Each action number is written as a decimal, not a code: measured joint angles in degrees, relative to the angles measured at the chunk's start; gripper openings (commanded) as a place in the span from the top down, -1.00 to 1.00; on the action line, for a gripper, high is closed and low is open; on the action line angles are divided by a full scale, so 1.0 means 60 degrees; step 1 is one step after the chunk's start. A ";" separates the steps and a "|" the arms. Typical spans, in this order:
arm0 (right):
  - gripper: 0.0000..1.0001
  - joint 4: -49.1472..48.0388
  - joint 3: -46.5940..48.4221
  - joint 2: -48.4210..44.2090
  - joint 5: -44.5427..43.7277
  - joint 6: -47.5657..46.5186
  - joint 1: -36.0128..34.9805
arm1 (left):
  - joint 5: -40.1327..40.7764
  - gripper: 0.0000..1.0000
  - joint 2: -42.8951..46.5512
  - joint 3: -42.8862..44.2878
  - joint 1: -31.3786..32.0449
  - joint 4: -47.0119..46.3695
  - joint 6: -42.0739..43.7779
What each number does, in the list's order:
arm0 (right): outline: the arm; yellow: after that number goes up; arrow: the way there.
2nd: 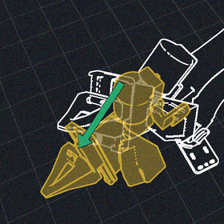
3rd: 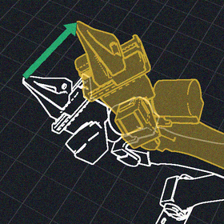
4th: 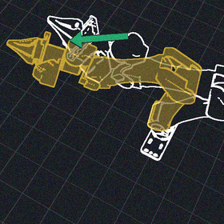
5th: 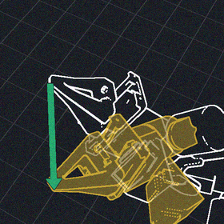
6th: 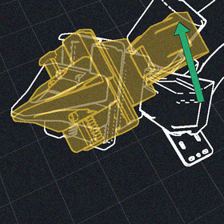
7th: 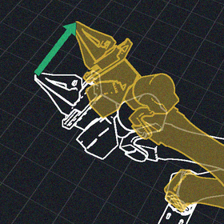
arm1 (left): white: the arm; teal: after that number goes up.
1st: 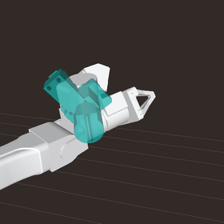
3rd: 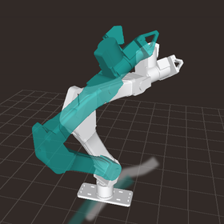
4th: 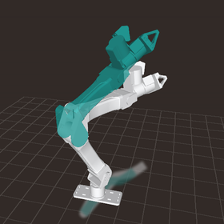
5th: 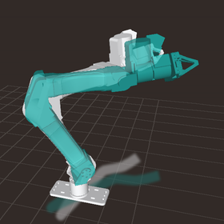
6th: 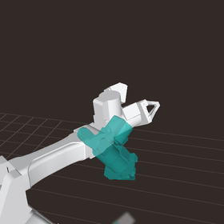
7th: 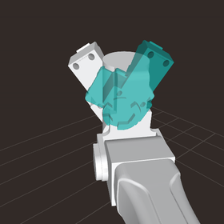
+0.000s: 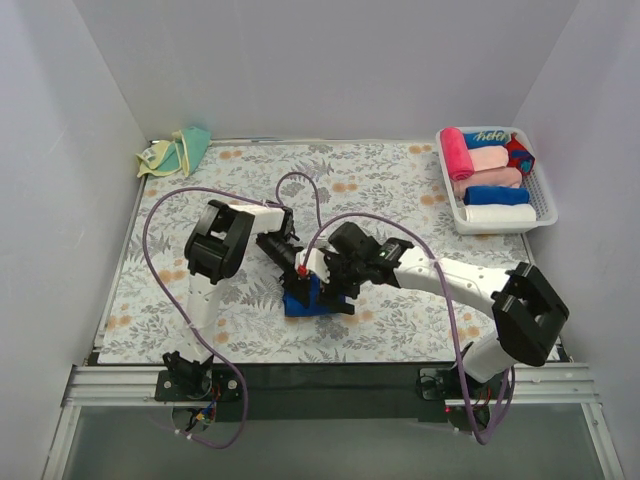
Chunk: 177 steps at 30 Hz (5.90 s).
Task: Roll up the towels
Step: Roll the towel
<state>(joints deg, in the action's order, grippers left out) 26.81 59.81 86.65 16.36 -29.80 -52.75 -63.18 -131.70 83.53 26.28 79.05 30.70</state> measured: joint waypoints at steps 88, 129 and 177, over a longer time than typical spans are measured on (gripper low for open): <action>-0.21 0.5555 0.5996 0.6958 0.6790 0.0718 0.4244 | 0.6885 0.88 0.9559 -0.7705 0.4047 -0.8830 -0.1286; -0.08 -0.2743 -0.0448 0.1559 -0.1668 -0.1268 -0.1854 | -0.0015 0.38 -0.0627 0.0725 -0.0907 0.1126 0.0969; 0.97 0.1490 0.3727 0.5650 0.6087 -0.0350 0.1719 | 0.5151 -0.34 0.9941 -0.7785 0.1126 -0.9541 -0.0586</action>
<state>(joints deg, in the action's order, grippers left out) 35.75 82.17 120.55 52.88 -31.90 -42.44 -32.27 -72.05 36.82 33.04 21.80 27.18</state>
